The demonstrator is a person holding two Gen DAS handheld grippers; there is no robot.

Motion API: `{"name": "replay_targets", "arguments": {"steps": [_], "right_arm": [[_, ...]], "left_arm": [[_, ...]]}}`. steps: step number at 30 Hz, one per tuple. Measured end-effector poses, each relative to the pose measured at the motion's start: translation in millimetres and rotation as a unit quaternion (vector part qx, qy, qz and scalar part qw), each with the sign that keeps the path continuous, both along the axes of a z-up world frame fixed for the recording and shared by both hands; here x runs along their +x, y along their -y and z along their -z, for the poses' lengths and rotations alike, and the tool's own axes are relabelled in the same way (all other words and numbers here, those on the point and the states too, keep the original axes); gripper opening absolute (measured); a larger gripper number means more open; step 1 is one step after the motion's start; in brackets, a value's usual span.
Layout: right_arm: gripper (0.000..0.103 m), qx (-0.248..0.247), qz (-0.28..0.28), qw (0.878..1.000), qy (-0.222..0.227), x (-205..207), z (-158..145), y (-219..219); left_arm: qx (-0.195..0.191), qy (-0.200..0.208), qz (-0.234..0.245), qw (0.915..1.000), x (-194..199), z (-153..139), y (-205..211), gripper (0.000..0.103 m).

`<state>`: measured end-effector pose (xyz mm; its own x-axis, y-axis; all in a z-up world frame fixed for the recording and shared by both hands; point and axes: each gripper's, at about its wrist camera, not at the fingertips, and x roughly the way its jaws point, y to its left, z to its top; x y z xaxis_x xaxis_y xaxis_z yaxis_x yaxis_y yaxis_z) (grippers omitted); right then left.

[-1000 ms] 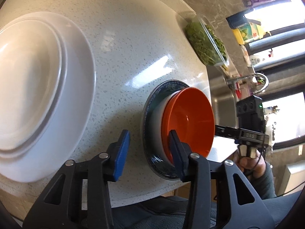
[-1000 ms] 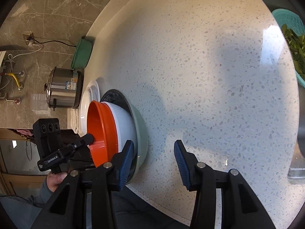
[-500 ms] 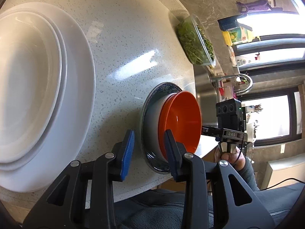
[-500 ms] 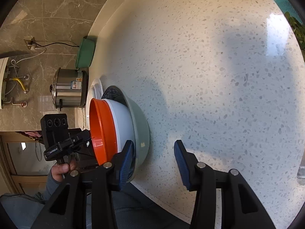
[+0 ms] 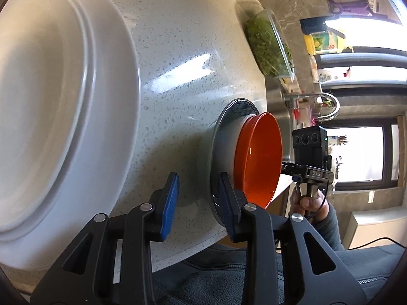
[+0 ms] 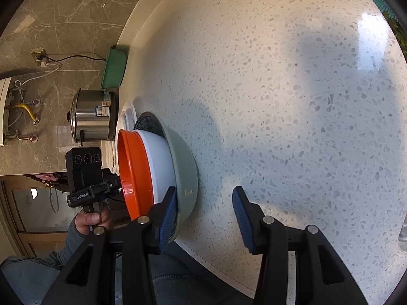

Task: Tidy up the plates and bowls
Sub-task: 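Lift the nested bowl stack and lower it onto the white plate stack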

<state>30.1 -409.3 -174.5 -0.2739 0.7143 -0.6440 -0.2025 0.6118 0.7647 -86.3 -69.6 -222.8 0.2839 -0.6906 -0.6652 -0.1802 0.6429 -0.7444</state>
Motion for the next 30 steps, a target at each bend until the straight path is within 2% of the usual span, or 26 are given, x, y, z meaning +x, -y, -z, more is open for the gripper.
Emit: {"name": "replay_targets", "arguments": {"steps": [6,14,17,21,25,30], "right_arm": [[0.049,0.004,-0.002,1.000,-0.003,2,2,-1],[0.048,0.017,0.000,1.000,-0.010,12,8,-3],[0.040,0.029,0.001,0.999,-0.015,14,8,-2],[0.037,0.039,0.001,0.999,-0.026,20,12,1],[0.023,0.054,0.003,0.998,-0.030,21,10,3],[0.014,0.064,0.004,0.998,-0.029,20,6,1]], "left_arm": [[-0.003,-0.001,0.000,1.0000,9,4,3,0.028],[0.000,-0.001,0.022,0.9998,15,5,12,0.012],[0.000,0.000,0.026,0.9997,18,3,12,0.010],[0.000,0.002,0.027,0.9996,18,3,9,0.008],[0.003,0.005,0.032,0.9995,19,1,10,0.007],[0.010,0.007,0.032,0.9994,17,0,14,0.006]]}}
